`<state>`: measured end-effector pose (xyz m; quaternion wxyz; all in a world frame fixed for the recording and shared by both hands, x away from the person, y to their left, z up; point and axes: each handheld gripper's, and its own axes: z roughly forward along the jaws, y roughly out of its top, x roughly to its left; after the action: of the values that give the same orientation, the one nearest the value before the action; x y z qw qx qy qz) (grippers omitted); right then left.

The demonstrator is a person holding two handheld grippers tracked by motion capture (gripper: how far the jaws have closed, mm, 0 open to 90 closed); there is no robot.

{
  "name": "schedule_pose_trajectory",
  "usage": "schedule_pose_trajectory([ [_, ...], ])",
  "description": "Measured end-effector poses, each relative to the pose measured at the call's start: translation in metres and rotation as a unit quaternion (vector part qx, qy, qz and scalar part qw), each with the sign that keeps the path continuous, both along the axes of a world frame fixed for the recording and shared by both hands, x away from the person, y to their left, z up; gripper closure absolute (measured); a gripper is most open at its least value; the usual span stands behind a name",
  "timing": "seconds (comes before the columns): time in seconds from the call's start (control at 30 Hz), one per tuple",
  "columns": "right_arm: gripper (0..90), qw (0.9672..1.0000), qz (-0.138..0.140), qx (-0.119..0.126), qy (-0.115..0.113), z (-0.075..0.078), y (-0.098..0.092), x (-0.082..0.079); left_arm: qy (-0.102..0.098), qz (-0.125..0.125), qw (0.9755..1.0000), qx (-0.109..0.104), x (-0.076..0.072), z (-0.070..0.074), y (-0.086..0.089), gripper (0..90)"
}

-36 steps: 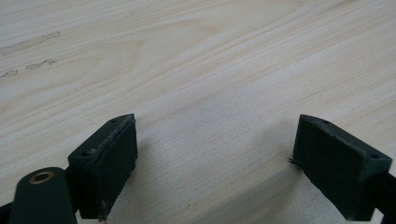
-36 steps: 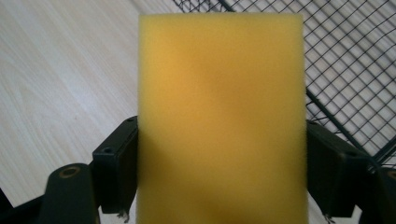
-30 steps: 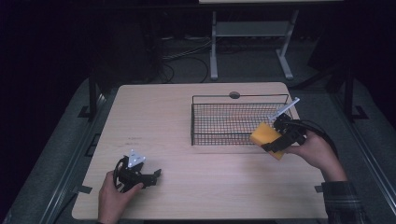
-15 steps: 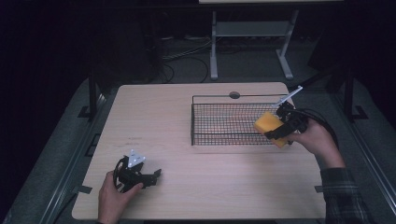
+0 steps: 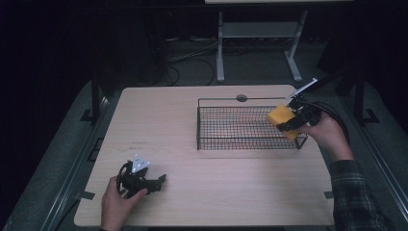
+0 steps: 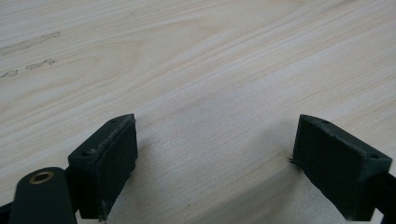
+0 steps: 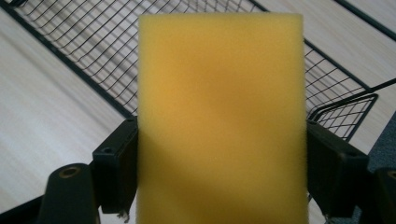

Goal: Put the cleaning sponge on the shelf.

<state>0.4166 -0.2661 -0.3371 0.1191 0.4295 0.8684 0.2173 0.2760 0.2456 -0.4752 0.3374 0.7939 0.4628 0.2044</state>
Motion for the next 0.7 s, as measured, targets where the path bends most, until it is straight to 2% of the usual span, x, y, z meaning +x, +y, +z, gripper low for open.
schedule_pose_trajectory([
  [0.47,22.5,0.9987,-0.050,0.006,-0.001,-0.019,-0.014,0.029,0.000,0.000,1.0000,0.000,0.000,0.000,0.000,13.0],
  [0.7,22.5,0.9983,-0.057,0.005,0.007,-0.028,-0.011,0.037,0.000,0.000,1.0000,0.000,0.000,0.000,0.000,13.0],
])
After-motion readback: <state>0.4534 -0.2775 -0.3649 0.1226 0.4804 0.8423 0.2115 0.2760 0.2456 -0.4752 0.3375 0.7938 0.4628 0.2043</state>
